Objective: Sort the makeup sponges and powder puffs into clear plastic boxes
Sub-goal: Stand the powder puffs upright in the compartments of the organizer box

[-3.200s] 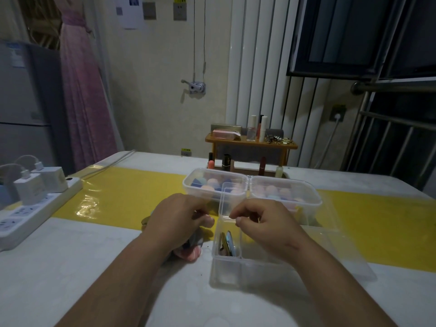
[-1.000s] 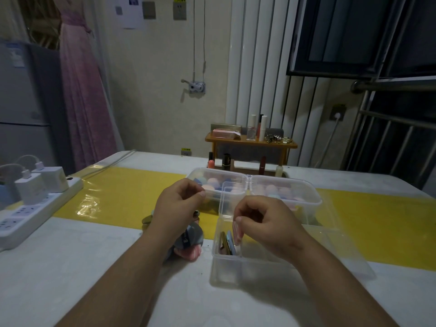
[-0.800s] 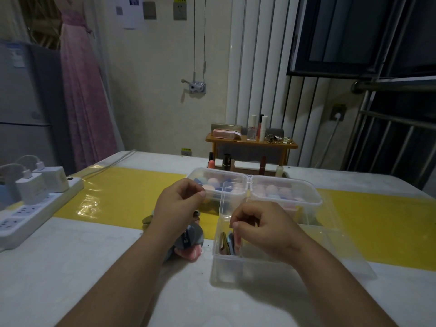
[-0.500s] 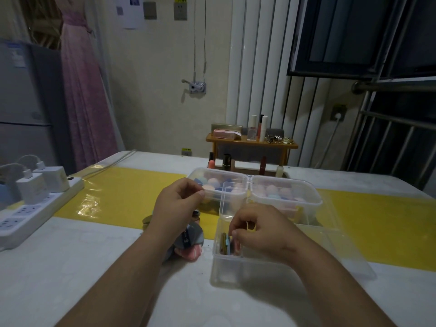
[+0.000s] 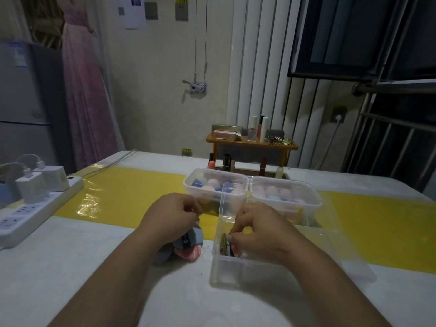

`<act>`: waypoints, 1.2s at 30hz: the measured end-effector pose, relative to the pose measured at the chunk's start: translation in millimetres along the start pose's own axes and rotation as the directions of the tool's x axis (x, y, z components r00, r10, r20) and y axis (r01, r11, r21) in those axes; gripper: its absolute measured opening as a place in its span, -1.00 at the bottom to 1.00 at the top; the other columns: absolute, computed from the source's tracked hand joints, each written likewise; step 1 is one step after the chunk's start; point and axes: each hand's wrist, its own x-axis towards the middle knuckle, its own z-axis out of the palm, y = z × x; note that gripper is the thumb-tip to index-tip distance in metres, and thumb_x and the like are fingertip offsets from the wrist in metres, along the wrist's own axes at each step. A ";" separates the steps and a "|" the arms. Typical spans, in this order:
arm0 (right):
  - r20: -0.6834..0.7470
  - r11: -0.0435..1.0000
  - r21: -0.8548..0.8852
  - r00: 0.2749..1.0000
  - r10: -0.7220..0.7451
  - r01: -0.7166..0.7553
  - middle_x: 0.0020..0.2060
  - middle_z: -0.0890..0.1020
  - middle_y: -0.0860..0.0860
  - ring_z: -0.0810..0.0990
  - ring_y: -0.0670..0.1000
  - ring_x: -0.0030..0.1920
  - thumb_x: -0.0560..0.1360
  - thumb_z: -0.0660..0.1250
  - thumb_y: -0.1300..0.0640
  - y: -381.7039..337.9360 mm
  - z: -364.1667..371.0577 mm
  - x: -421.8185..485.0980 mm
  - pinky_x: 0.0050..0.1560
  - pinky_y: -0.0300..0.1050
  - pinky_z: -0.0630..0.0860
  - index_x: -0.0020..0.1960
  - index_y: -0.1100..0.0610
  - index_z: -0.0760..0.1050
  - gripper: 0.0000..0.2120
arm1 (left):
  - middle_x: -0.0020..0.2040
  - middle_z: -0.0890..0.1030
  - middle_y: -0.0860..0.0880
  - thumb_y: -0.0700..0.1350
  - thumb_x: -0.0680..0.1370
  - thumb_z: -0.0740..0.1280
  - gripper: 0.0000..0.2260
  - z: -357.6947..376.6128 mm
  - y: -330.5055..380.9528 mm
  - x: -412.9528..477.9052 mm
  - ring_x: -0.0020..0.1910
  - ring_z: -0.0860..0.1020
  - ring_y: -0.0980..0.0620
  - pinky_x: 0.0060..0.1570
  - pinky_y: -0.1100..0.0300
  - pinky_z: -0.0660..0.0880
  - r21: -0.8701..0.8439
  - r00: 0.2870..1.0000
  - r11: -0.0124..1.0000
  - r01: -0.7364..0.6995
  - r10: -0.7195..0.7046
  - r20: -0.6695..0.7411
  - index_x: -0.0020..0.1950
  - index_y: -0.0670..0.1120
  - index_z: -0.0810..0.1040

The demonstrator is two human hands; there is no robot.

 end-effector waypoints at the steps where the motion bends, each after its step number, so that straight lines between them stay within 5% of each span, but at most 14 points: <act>1: 0.008 1.000 0.003 1.000 0.001 -0.001 -0.12 0.52 -0.21 0.44 -0.19 -0.01 0.45 0.44 -0.08 0.0 0.2 -0.1 -0.10 -0.24 0.38 -0.20 -0.08 0.69 -0.88 | -0.23 0.64 0.22 -0.12 0.39 0.41 -0.84 -1.0 -0.2 -0.7 -0.20 0.57 0.23 -0.17 0.14 0.55 0.119 0.999 0.993 -0.011 0.006 0.045 -0.27 0.17 0.65; 7: 0.008 0.994 0.108 1.000 0.005 -0.006 -0.12 0.55 -0.23 0.47 -0.25 -0.06 0.48 0.34 0.03 2.2 -0.7 -3.1 -0.09 -0.21 0.45 -0.16 -0.14 0.64 -0.87 | -0.09 0.56 0.22 -0.13 0.38 0.34 -0.78 -9.2 1.5 -3.7 -0.10 0.52 0.18 -0.09 0.11 0.55 0.272 0.971 0.953 -0.131 0.067 0.231 -0.17 0.15 0.71; 12: -0.178 0.958 0.281 0.984 0.001 0.050 -0.09 0.62 -0.21 0.54 -0.25 -0.08 0.53 0.31 0.19 5.1 -1.9 -4.0 -0.11 -0.29 0.48 -0.09 -0.24 0.58 -0.70 | -0.12 0.54 0.13 -0.13 0.35 0.38 -0.91 -9.2 3.0 -4.5 -0.12 0.52 0.13 -0.11 0.06 0.54 0.289 0.961 0.937 -0.198 0.127 0.247 -0.23 0.05 0.63; 18: -0.277 0.942 0.330 0.960 0.036 0.060 -0.09 0.64 -0.22 0.57 -0.23 -0.05 0.54 0.30 0.22 9.6 -0.7 -1.6 -0.05 -0.29 0.51 -0.09 -0.25 0.57 -0.66 | -0.36 0.55 0.18 -0.16 0.25 0.34 -0.88 -9.0 0.7 -4.3 -0.36 0.46 0.20 -0.38 0.20 0.36 -0.043 0.988 0.991 -0.131 0.134 0.083 -0.33 0.07 0.52; 24: -0.310 0.927 0.370 0.949 0.063 0.059 -0.15 0.65 -0.18 0.57 -0.19 -0.12 0.53 0.32 0.23 11.1 0.8 -1.1 -0.16 -0.32 0.47 -0.14 -0.26 0.57 -0.65 | -0.48 0.41 0.10 -0.18 0.23 0.36 -0.84 -7.0 6.1 -5.5 -0.46 0.34 0.14 -0.43 0.26 0.33 -0.506 0.992 0.854 -0.122 0.115 -0.046 -0.33 -0.02 0.39; 30: -0.310 0.928 0.367 0.949 0.060 0.061 -0.20 0.60 -0.26 0.53 -0.24 -0.20 0.52 0.33 0.19 8.2 -1.6 -3.6 -0.27 -0.41 0.43 -0.15 -0.19 0.56 -0.74 | -0.45 0.49 0.01 -0.25 0.24 0.31 -0.86 -5.8 9.8 -5.4 -0.46 0.42 0.05 -0.48 0.23 0.36 -0.637 0.996 0.766 -0.086 0.057 -0.065 -0.37 -0.02 0.42; 36: -0.263 0.937 0.342 0.964 0.025 0.069 -0.10 0.57 -0.27 0.49 -0.32 -0.08 0.56 0.30 0.18 3.7 -2.7 -5.9 -0.24 -0.48 0.42 -0.06 -0.23 0.50 -0.73 | -0.26 0.65 -0.15 -0.45 0.46 0.38 -0.73 0.4 17.3 -8.0 -0.35 0.62 -0.06 -0.45 0.31 0.47 -0.715 0.995 0.694 -0.087 0.097 -0.027 -0.26 -0.11 0.47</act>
